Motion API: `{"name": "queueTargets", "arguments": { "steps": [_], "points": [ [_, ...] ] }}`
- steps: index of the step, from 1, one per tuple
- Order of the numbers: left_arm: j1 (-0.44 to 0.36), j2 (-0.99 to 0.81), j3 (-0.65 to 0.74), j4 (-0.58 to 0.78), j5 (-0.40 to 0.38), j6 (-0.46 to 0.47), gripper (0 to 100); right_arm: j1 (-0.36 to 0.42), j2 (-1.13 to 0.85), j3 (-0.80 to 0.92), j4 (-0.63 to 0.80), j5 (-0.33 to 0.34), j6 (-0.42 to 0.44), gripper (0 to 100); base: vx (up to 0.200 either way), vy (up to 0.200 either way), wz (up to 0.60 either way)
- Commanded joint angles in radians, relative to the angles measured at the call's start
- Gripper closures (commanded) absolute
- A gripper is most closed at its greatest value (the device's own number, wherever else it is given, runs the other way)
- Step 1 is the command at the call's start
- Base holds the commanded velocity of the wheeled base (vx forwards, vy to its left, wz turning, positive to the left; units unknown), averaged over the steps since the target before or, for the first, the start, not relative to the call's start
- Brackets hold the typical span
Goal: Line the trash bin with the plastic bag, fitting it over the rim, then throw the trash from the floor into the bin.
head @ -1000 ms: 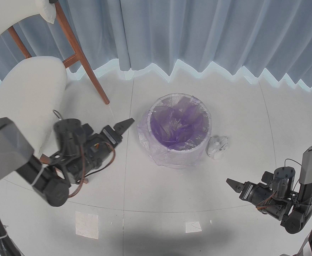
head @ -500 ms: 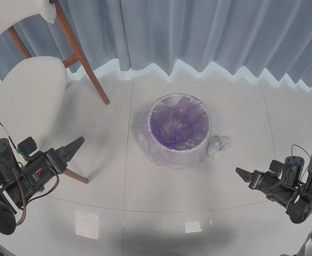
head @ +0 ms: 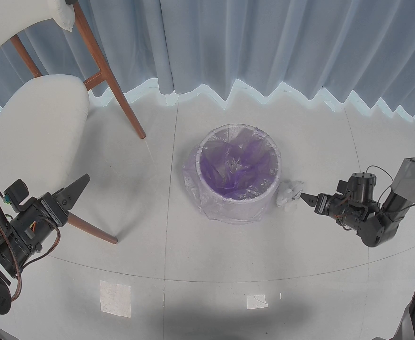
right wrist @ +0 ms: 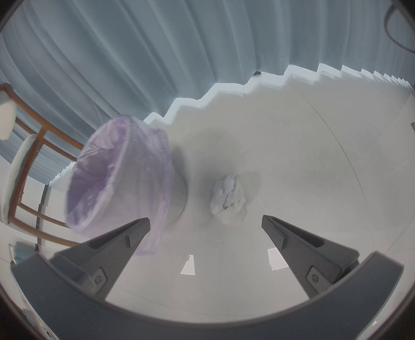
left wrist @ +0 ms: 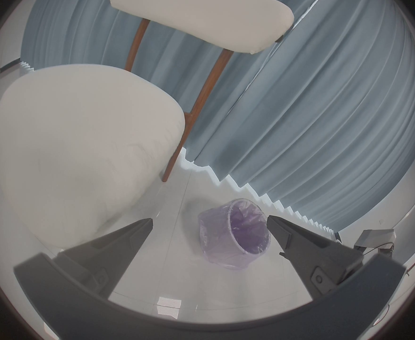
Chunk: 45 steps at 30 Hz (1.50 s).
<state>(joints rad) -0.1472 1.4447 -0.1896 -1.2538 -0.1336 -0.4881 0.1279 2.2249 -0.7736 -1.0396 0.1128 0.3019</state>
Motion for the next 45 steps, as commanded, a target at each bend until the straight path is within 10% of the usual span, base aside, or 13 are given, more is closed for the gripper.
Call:
{"name": "queueTargets", "arguments": {
  "steps": [1,33,34,45],
  "points": [
    [0.097,-0.020,-0.001,-0.004,-0.008,-0.021,0,-0.039,0.206,-0.312,0.217,0.010,-0.033,0,0.000,0.000,0.00],
    [0.094,-0.007,-0.037,0.039,-0.058,-0.056,0,-0.030,0.487,-0.702,0.394,0.010,-0.098,0,0.038,0.000,0.00],
    [0.094,-0.003,-0.037,0.039,-0.057,-0.056,0,-0.030,0.501,-0.722,0.398,0.010,-0.098,100,0.000,0.000,0.00],
    [0.080,0.005,-0.051,0.033,-0.052,-0.053,0,-0.050,0.449,-0.747,0.389,0.001,-0.095,100,0.000,0.000,0.00]
  ]
}}
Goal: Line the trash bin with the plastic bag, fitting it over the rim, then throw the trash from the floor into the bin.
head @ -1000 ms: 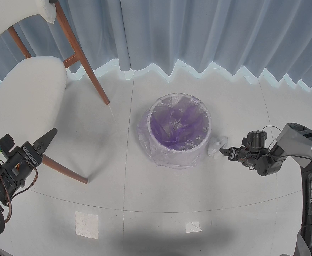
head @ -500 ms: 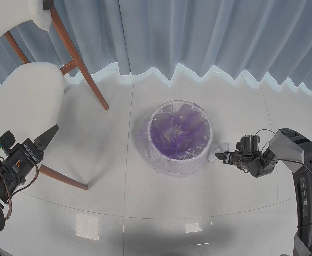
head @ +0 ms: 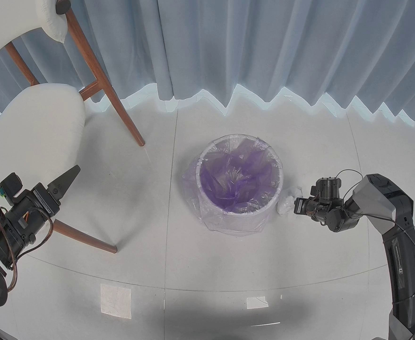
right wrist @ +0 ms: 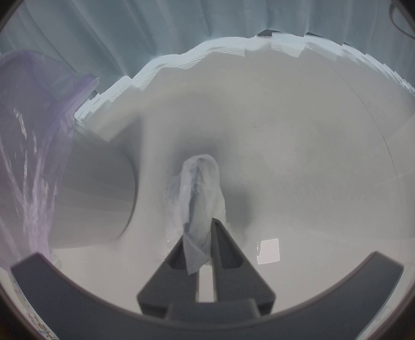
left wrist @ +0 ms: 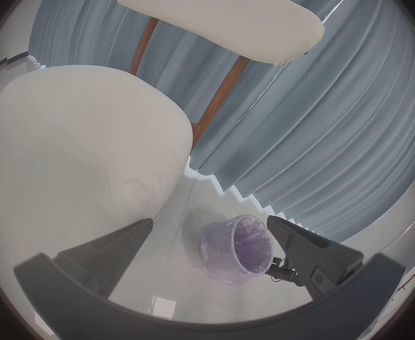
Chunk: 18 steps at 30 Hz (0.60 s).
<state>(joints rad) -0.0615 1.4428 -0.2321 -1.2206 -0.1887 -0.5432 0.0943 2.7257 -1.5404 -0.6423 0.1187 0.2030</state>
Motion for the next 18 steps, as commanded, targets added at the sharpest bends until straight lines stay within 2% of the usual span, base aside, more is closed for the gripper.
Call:
{"name": "queueTargets", "arguments": {
  "steps": [1,4,10,11,13,15,18],
  "points": [
    [-0.006,0.005,-0.007,0.000,0.005,0.003,0,-0.030,-0.087,0.054,-0.010,-0.005,0.007,100,0.000,0.000,0.00],
    [-0.006,0.002,-0.004,0.000,0.006,0.025,0,-0.068,-0.224,0.174,-0.040,-0.005,0.013,100,0.000,0.000,0.00],
    [0.002,0.002,0.033,0.001,0.018,0.184,0,-0.110,-0.541,0.482,-0.172,-0.002,0.013,100,0.000,0.000,0.00],
    [0.002,0.002,0.034,0.001,0.018,0.186,0,-0.110,-0.549,0.490,-0.175,-0.002,0.013,100,0.000,0.000,0.00],
    [0.003,-0.005,0.043,0.001,0.018,0.212,0,-0.074,-0.712,0.649,-0.260,0.029,0.015,100,0.000,0.000,0.00],
    [0.005,-0.013,0.042,0.001,0.020,0.212,0,-0.024,-0.796,0.729,-0.323,0.076,0.012,100,0.000,0.000,0.00],
    [0.020,-0.036,0.045,0.001,0.022,0.212,0,0.024,-0.859,0.804,-0.419,0.085,-0.005,100,0.000,0.000,0.00]
  ]
}}
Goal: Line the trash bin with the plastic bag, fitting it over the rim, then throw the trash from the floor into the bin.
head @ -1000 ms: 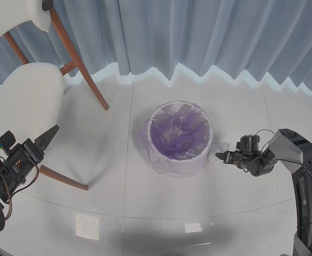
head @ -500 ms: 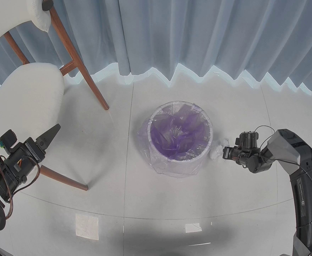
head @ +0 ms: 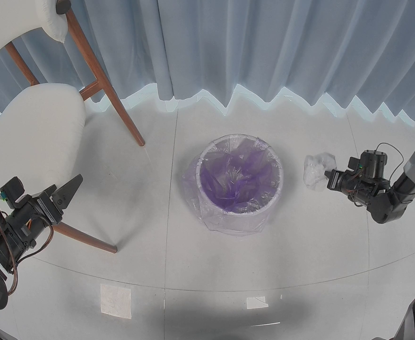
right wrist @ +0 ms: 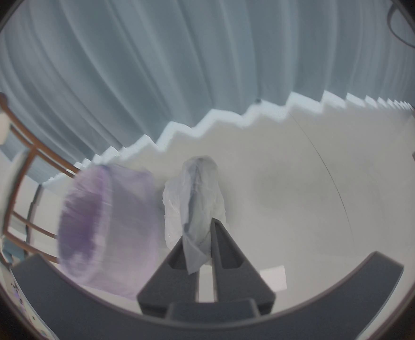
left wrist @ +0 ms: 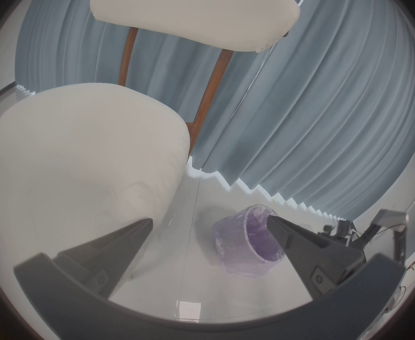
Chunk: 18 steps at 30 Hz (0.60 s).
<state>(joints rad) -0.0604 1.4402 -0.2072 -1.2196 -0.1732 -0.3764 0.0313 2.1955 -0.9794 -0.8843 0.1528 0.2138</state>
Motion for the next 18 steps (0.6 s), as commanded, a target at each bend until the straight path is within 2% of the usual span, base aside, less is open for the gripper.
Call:
{"name": "queueTargets", "arguments": {
  "steps": [1,3,4,7,8,11,13,18],
  "points": [
    [0.021,-0.035,0.022,0.000,0.006,0.045,0,0.091,-0.332,0.249,-0.188,0.051,-0.021,100,0.000,0.000,0.00],
    [0.040,-0.061,0.034,0.000,0.014,0.045,0,0.148,-0.344,0.320,-0.282,0.051,-0.050,100,0.000,0.000,0.00],
    [0.040,-0.061,0.034,0.000,0.014,0.045,0,0.148,-0.344,0.320,-0.282,0.051,-0.050,100,0.000,0.000,0.00],
    [0.067,-0.106,0.034,0.008,0.057,0.047,0,0.242,-0.300,0.424,-0.437,0.054,-0.051,100,0.000,0.000,0.00],
    [0.068,-0.107,0.034,0.008,0.060,0.047,0,0.245,-0.295,0.426,-0.443,0.054,-0.051,100,0.000,0.000,0.00],
    [0.076,-0.112,0.046,-0.006,0.146,0.040,0,0.320,-0.168,0.409,-0.614,0.056,-0.056,100,0.000,0.000,0.00],
    [0.077,-0.121,0.048,-0.021,0.169,0.037,0,0.361,-0.094,0.378,-0.683,0.054,-0.057,100,0.000,0.000,0.00],
    [0.099,-0.153,0.078,-0.040,0.167,0.045,0,0.392,0.020,0.289,-0.685,0.053,-0.114,100,0.000,0.000,0.00]
  ]
}}
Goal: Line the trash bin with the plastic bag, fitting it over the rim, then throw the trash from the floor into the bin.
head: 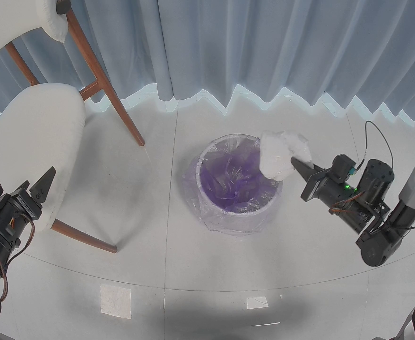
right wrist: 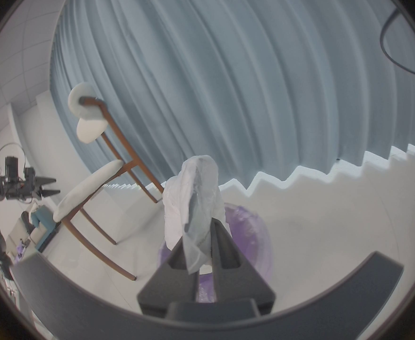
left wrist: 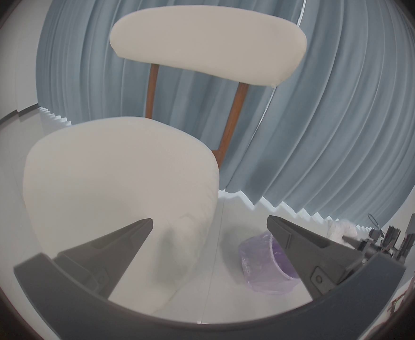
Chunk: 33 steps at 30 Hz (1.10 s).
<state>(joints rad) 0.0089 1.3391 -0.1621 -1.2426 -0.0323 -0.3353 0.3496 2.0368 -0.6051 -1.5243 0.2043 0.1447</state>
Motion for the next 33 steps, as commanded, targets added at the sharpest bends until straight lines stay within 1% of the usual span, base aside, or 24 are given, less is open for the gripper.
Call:
{"name": "queueTargets", "arguments": {
  "steps": [1,2,5,9,21,25,26,31,33],
  "points": [
    [0.037,-0.060,0.041,-0.017,0.026,0.004,0,0.077,0.209,-0.120,-0.045,0.001,-0.051,100,0.000,0.000,0.00],
    [0.040,-0.063,0.042,-0.017,0.026,0.004,0,0.078,0.220,-0.136,-0.045,0.001,-0.053,100,0.000,0.000,0.00],
    [0.054,-0.097,0.070,-0.017,0.026,0.004,0,0.081,0.289,-0.254,-0.043,0.000,-0.051,100,0.000,0.000,0.00],
    [0.052,-0.124,0.119,-0.017,0.023,0.004,0,0.092,0.355,-0.334,-0.039,-0.002,-0.053,100,0.000,0.000,0.00],
    [0.069,-0.123,0.127,-0.018,0.023,0.002,0,0.095,0.450,-0.435,-0.042,-0.003,-0.053,100,0.000,0.000,0.00],
    [0.072,-0.126,0.136,-0.017,0.023,0.002,0,0.095,0.464,-0.441,-0.040,-0.014,-0.053,100,0.000,0.000,0.00],
    [0.072,-0.124,0.139,-0.017,0.023,0.002,0,0.095,0.467,-0.441,-0.042,-0.016,-0.053,0,0.000,0.000,0.00],
    [0.074,-0.127,0.148,-0.017,0.023,0.004,0,0.094,0.456,-0.443,-0.047,-0.019,-0.043,0,0.000,0.000,0.00],
    [0.072,-0.160,0.162,-0.009,0.023,0.004,0,0.086,0.427,-0.433,-0.047,-0.020,-0.042,0,0.000,0.000,0.00]
  ]
}}
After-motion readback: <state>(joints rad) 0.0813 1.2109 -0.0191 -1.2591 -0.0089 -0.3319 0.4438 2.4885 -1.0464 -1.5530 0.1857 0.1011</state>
